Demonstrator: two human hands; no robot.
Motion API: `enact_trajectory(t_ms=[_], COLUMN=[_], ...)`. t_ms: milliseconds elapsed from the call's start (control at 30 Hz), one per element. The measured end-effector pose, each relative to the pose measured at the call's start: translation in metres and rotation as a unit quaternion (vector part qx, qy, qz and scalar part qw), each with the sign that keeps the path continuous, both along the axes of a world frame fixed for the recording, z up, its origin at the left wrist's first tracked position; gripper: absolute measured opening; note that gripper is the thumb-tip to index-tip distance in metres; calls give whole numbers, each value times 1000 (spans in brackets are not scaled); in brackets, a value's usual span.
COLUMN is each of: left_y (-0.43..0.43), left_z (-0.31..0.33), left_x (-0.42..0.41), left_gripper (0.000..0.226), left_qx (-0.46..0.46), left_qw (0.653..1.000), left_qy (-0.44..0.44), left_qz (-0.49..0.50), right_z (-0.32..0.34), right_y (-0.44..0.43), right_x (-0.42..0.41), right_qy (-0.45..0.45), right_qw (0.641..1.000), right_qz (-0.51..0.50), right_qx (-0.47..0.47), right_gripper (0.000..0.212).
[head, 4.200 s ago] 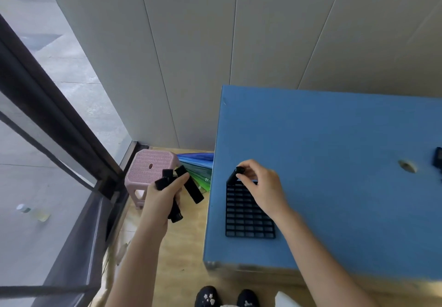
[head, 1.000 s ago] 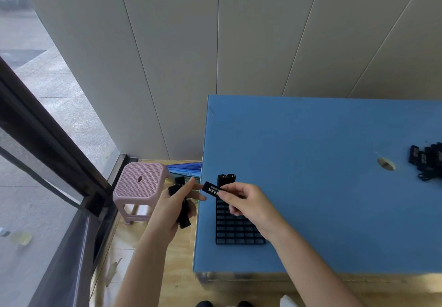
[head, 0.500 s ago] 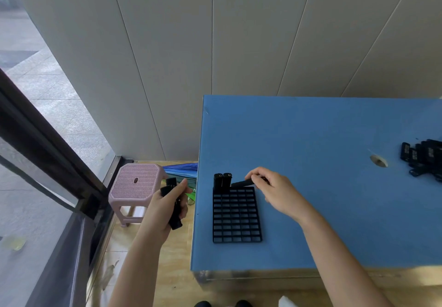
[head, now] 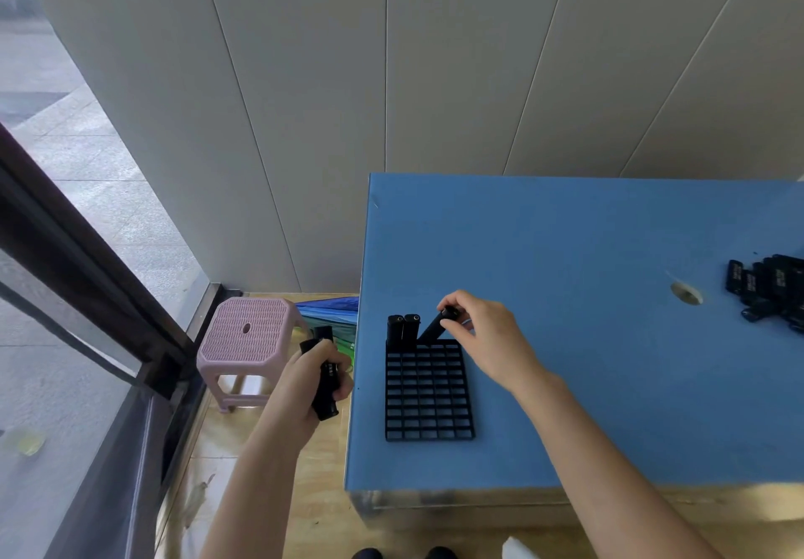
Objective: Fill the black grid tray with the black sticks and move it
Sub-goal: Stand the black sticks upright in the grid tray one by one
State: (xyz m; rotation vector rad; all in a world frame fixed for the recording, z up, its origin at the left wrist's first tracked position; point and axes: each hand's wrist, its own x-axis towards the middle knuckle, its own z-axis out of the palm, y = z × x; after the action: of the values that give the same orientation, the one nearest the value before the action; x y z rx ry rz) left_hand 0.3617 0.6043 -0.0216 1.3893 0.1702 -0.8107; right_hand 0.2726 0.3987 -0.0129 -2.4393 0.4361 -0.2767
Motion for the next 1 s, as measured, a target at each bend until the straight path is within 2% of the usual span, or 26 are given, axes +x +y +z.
enact_trajectory(t_ms=[333, 467, 600, 667, 767, 867, 1000], left_y=[-2, -2, -2, -3, -7, -11, -18], left_z=[-2, -2, 0, 1, 0, 0, 1], left_x=[-1, -1, 0, -1, -2, -5, -9], left_gripper=[4, 11, 22, 25, 27, 27, 29], left_qx=[-28, -49, -72, -85, -110, -130, -148], left_qw=[999, 998, 996, 995, 993, 991, 989], left_qy=[29, 37, 43, 44, 26, 11, 5], left_qz=[-17, -22, -24, -16, -18, -9, -6], right_z=[-4, -9, -11, -10, -4, 3, 6], right_y=[0, 5, 13, 24, 48, 68, 83], right_x=[8, 10, 4, -3, -9, -12, -13], right_qy=[19, 18, -12, -66, -103, -27, 77], right_qw=[994, 989, 990, 994, 992, 975, 924], right_qz=[61, 80, 54, 20, -19, -8, -1], right_qx=[-89, -125, -133, -81, 71, 220, 374], right_gripper=[28, 30, 40, 39, 20, 11, 25])
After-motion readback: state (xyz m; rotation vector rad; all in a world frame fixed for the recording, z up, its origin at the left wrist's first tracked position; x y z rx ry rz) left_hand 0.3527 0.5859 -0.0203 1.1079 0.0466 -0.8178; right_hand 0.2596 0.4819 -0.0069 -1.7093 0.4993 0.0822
